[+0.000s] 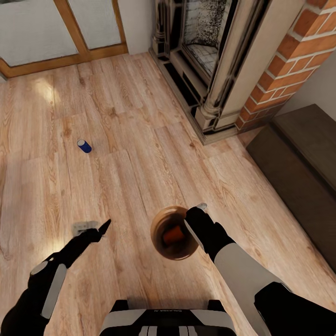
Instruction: Put the three can of soda from the living room inside the tash can in the kitchen.
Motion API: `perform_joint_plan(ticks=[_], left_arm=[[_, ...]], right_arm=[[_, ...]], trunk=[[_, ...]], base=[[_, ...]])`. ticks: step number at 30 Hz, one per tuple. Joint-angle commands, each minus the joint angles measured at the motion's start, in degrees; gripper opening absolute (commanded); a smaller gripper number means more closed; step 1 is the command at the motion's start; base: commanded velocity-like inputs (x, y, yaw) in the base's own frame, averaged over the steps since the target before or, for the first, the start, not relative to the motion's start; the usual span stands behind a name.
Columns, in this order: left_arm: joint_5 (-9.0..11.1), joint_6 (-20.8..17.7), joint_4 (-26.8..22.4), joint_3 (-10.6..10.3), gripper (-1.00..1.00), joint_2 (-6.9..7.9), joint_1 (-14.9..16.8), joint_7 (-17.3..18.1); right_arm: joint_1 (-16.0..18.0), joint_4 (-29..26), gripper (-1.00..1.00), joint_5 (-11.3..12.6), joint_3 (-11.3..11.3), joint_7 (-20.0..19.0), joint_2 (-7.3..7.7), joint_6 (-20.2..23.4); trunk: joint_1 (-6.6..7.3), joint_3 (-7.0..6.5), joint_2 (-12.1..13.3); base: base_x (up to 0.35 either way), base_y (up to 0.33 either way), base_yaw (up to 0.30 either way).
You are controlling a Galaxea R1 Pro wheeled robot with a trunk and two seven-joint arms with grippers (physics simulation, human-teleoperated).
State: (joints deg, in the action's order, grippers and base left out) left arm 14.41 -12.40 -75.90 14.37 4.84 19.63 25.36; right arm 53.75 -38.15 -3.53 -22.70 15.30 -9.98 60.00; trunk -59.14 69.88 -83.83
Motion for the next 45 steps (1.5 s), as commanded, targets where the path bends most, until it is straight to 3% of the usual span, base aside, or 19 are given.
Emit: perform_joint_plan(ticks=[1,3,5,9,13,20,24,32,39,45], left_arm=[[-2.7,2.5,0.1,0.0,1.0,-0.09,0.0,-2.1],[-5.9,5.5,0.4,0.0,1.0,-0.18,-0.2,-4.6],[-7.6,7.2,1.1,0.0,1.0,-0.23,-0.3,-6.8],[-9.1,9.5,6.8,0.0,1.0,-0.21,-0.2,-10.0],[-9.4,12.0,11.6,-0.1,1.0,-0.28,-0.3,-11.7],[-9.4,13.2,12.2,-0.2,1.0,-0.32,-0.5,-15.1],[-9.3,13.3,12.2,-0.2,1.0,-0.31,-0.6,-15.6],[-9.3,13.4,12.3,-0.3,1.0,-0.33,-0.6,-15.7],[-9.2,13.5,12.3,-0.3,1.0,-0.36,-1.0,-15.8],[-9.2,13.5,12.3,-0.3,1.0,-0.36,-1.1,-15.5]], right_arm=[[0.0,0.0,-1.0,0.8,0.0,0.0,-0.01,0.0],[0.0,-0.1,-1.0,0.8,0.1,0.0,-0.01,0.0],[0.0,-0.2,-1.0,0.8,0.1,0.0,-0.01,0.0],[0.0,-1.0,-1.0,0.7,0.4,0.1,-0.01,0.0],[0.0,-4.8,-1.0,0.5,1.1,0.5,-0.01,-0.9],[-0.2,-11.8,-1.0,0.5,5.7,0.8,0.06,-0.8],[-0.4,-13.7,-1.0,0.5,6.7,0.7,0.32,-0.8],[-2.3,-14.6,-1.0,0.5,7.2,0.4,1.77,-1.6],[-7.1,-16.5,-1.0,0.5,7.2,0.1,2.49,-10.2],[-11.0,-22.2,-1.0,0.6,7.2,0.0,3.77,-12.4]], trunk=[[0.0,0.0,0.0],[0.0,0.0,0.0],[0.0,0.0,0.0],[0.0,0.0,0.0],[0.0,0.0,0.0],[0.0,0.0,0.0],[0.0,0.0,0.0],[0.0,0.0,0.0],[0.0,0.0,0.0],[0.0,0.0,0.0]], base=[[0.0,0.0,0.0],[0.0,0.0,0.0],[0.0,0.0,0.0],[0.0,0.0,0.0],[0.0,0.0,0.0],[0.0,0.0,0.0],[0.0,0.0,0.0],[0.0,0.0,0.0],[0.0,0.0,0.0],[0.0,0.0,0.0]])
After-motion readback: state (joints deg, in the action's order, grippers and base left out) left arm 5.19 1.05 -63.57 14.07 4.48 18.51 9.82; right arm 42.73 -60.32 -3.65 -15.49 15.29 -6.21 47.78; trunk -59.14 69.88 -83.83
